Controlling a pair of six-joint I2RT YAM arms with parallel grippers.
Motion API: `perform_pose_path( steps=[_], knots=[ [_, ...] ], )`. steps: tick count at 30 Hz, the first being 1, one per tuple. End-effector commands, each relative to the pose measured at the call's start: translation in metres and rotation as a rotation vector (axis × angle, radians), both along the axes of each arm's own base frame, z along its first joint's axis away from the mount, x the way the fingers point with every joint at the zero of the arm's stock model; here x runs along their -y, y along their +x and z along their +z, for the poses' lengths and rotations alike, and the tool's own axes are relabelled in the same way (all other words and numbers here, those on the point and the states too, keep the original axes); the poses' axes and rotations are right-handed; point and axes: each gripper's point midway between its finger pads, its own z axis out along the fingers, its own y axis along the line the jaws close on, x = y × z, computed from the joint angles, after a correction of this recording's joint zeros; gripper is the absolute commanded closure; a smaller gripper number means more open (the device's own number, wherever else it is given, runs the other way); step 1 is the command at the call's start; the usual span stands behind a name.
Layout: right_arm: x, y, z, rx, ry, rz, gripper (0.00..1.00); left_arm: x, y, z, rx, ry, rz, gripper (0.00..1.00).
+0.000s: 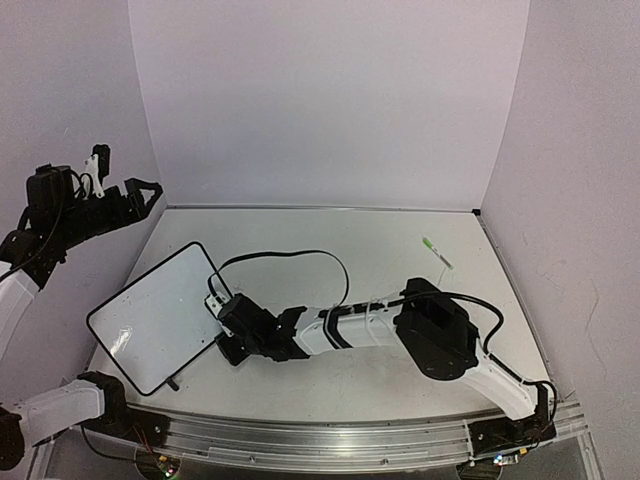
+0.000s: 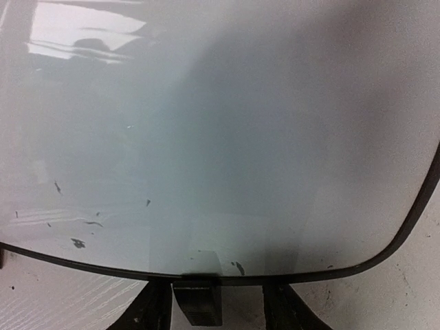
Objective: Write a sentence on the whiteboard
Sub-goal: Move the whiteboard to the center of the board.
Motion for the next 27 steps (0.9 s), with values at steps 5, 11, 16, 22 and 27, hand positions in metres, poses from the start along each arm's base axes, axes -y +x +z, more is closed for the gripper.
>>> perform_pose_path(
  steps=[5, 11, 16, 22, 27],
  knots=[
    [-0.019, 0.006, 0.027, 0.131, 0.079, -0.020, 0.69, -0.009, -0.008, 0.007, 0.020, 0.031, 0.036, 0.01],
    [-0.016, 0.009, 0.031, 0.168, 0.087, -0.027, 0.82, -0.009, -0.009, 0.008, 0.016, 0.030, 0.038, 0.01],
    [-0.006, 0.012, 0.038, 0.197, 0.095, -0.057, 0.89, -0.009, -0.006, 0.005, 0.002, 0.024, 0.039, 0.01],
    [0.011, 0.017, 0.045, 0.223, 0.102, -0.119, 0.93, -0.006, -0.003, 0.000, -0.017, 0.015, 0.027, 0.01],
    [0.029, 0.019, 0.050, 0.234, 0.126, -0.162, 0.97, -0.005, -0.002, -0.002, -0.028, 0.010, 0.022, 0.01]
  ],
)
